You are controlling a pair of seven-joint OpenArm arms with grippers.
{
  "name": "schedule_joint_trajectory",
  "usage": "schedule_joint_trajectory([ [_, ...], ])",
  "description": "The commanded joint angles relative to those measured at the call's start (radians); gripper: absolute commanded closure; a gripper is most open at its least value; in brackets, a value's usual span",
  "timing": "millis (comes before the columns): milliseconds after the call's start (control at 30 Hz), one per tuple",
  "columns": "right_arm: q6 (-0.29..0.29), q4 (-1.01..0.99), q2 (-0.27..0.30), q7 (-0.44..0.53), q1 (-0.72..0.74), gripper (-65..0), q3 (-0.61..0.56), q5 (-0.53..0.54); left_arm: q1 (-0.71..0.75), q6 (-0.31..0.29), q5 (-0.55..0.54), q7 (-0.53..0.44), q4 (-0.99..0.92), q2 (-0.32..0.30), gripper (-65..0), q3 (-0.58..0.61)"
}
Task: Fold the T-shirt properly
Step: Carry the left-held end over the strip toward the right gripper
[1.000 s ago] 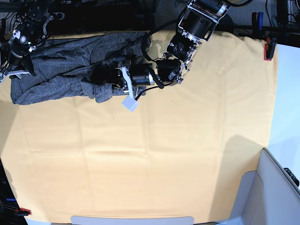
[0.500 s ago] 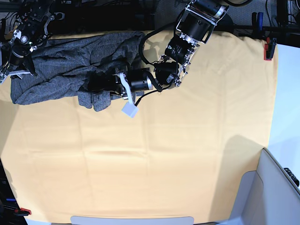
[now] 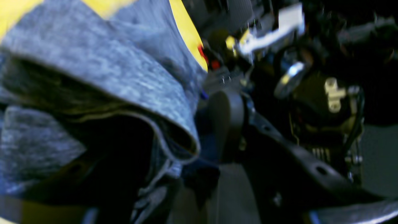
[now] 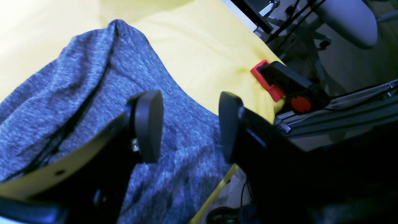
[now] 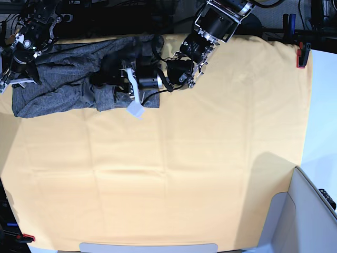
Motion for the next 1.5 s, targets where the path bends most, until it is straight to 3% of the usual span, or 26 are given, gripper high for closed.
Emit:
schedule_joint_trajectory([
  [0, -0.003, 0.012, 0.008, 0.022, 0.006, -29.1, 0.003, -0.009, -0.022, -0.013, -0.027, -0.013, 0.018, 0.025, -24.0, 0.027],
  [167, -0.003, -0.011, 0.008, 0.025, 0.006, -29.1, 0.001, -0.009, -0.033, -0.013, -0.032, -0.003, 0.018, 0.026, -24.5, 0.087],
  [567, -0.003, -0.028, 0.008, 0.025, 0.006, -29.1, 0.001, -0.009, -0.134, -0.013, -0.031, -0.01, 0.018, 0.009, -24.3, 0.082],
  [1000, -0.003, -0.028, 0.008, 0.025, 0.008, -29.1, 0.001, -0.009, -0.137, -0.013, -0.034, -0.004, 0.063, 0.008, -23.9, 0.082],
  [1067, -0.003, -0.028, 0.008, 0.025, 0.008, -29.1, 0.001, -0.009, -0.138, -0.013, -0.027, -0.013, 0.115, -0.011, -21.4, 0.078],
  [1133, -0.003, -0.028, 0.008, 0.025, 0.008, -29.1, 0.001, -0.009, -0.138, -0.009, -0.027, -0.006, 0.166, -0.053, -13.9, 0.044],
  [1233, -0.003, -0.034, 0.008, 0.025, 0.008, -29.1, 0.001, -0.009, -0.132, 0.083, -0.027, -0.001, 0.225, -0.106, -1.5, 0.016],
  [1267, -0.003, -0.039, 0.008, 0.025, 0.008, -29.1, 0.001, -0.009, -0.132, 0.122, -0.027, -0.001, 0.239, -0.127, 0.0, 0.016],
  [1367, -0.003, -0.056, 0.008, 0.027, 0.014, -29.1, 0.001, -0.009, -0.128, 0.194, -0.027, -0.007, 0.258, -0.176, -0.5, 0.021],
  [1467, -0.003, -0.056, 0.008, 0.027, 0.016, -29.1, 0.0, -0.008, -0.097, 0.22, -0.024, -0.01, 0.253, -0.213, -0.3, 0.021],
])
